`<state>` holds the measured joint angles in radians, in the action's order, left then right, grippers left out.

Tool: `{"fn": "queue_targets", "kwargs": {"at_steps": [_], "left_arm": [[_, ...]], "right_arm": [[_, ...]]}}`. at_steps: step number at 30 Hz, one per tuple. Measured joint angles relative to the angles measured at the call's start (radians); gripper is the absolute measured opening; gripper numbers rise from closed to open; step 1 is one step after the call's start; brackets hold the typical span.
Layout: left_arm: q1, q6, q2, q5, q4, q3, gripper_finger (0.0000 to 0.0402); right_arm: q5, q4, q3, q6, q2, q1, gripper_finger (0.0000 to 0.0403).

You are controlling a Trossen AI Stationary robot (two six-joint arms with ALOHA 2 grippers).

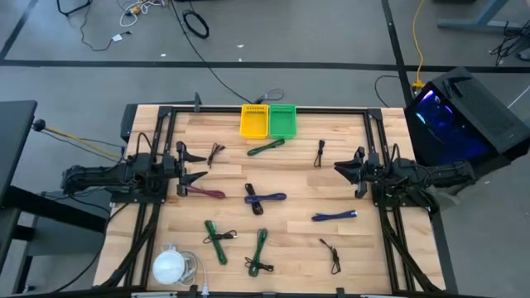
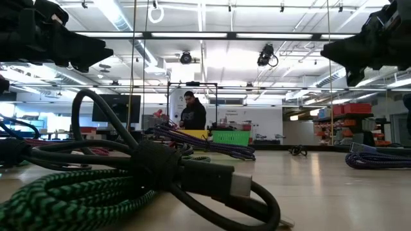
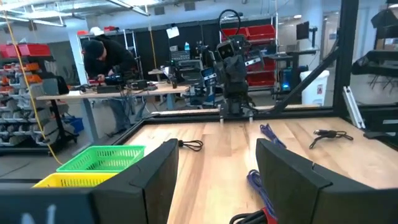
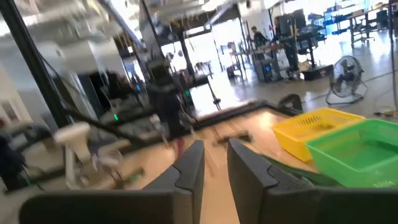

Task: Pick & Place USB Port
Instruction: Put the black usb cable into the green bin

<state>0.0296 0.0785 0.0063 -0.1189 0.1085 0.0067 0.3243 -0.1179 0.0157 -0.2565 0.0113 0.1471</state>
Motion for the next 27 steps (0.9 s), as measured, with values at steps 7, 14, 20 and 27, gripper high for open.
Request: {"fn": "queue_targets", "kwargs": {"at_steps": [7, 14, 20, 27], "left_arm": [[0.0, -0.072, 0.0, 0.0, -0.001, 0.0, 0.022], [0.0, -0.094, 0.0, 0.0, -0.011, 0.0, 0.022], [0.0, -0.093, 0.0, -0.043, -0.01, 0.0, 0.022], [0.0, -0.116, 0.0, -0.096, -0.001, 0.0, 0.022]], "right_arm": [[0.129, -0.26, 0.0, 0.077, 0.0, -0.001, 0.0075], [0.307, -0.368, 0.001, 0.22, 0.0, -0.001, 0.0075], [0.138, -0.521, 0.042, 0.327, 0.035, -0.025, 0.0075], [0.412, 0.096, 0.429, 0.355, 0.343, -0.156, 0.0078]]}}
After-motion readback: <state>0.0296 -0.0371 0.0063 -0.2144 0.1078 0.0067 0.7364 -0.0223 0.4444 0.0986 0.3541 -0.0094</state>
